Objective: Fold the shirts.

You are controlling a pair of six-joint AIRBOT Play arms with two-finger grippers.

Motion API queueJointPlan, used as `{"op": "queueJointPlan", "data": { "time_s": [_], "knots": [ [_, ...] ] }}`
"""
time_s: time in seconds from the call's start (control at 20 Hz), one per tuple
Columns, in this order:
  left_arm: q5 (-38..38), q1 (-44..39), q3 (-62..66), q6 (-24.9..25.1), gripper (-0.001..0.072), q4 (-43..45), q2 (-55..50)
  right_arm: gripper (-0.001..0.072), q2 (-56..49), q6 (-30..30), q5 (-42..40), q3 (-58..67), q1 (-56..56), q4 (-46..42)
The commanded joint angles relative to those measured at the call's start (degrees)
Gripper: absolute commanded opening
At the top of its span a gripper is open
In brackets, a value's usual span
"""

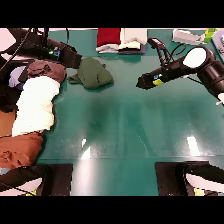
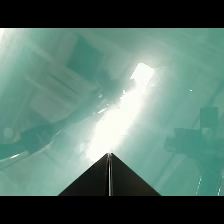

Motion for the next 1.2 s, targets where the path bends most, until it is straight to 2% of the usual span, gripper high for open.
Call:
{"op": "queueJointPlan", "data": {
  "time_s": [0.0, 0.5, 0.65, 0.7, 0.75, 0.8, 0.9, 1.15],
  "knots": [
    [-0.04, -0.02, -0.04, 0.00, 0.0025, 0.00, -0.04, 0.0019, -0.11, 0.02, -0.15, -0.09, 0.02, 0.11],
    [0.15, -0.02, 0.00, -0.09, 0.0025, -0.48, -0.07, 0.0018, -0.15, 0.02, 0.00, -0.22, 0.02, 0.09],
    [4.42, 0.37, 0.00, 0.04, 0.0040, 0.55, -0.24, 0.0019, -0.15, 0.04, -0.04, -0.20, 0.04, 0.26],
    [5.64, 0.87, 0.00, -0.83, 0.0348, 1.99, -0.70, 0.0019, -0.15, 0.04, -0.04, -0.20, 0.04, 0.57],
    [6.40, 1.66, 0.00, -4.35, 0.0610, 3.82, -1.57, 0.0019, -0.15, 0.04, 0.13, 0.07, 0.04, 0.50],
    [6.67, 3.06, 0.00, -6.21, 0.0621, 5.88, -2.97, 0.0019, -0.13, 0.04, 0.24, 0.09, 0.04, 0.50],
    [7.28, 6.43, 0.00, -6.23, 0.0620, 6.54, -7.41, 0.0019, -0.13, 0.04, 2.21, 0.09, 0.04, 0.52],
    [8.85, 11.06, 0.46, -6.62, 0.0620, 1.25, -23.41, 0.0019, -0.15, 0.04, 2.10, -0.11, 0.04, 0.48]
  ]
}}
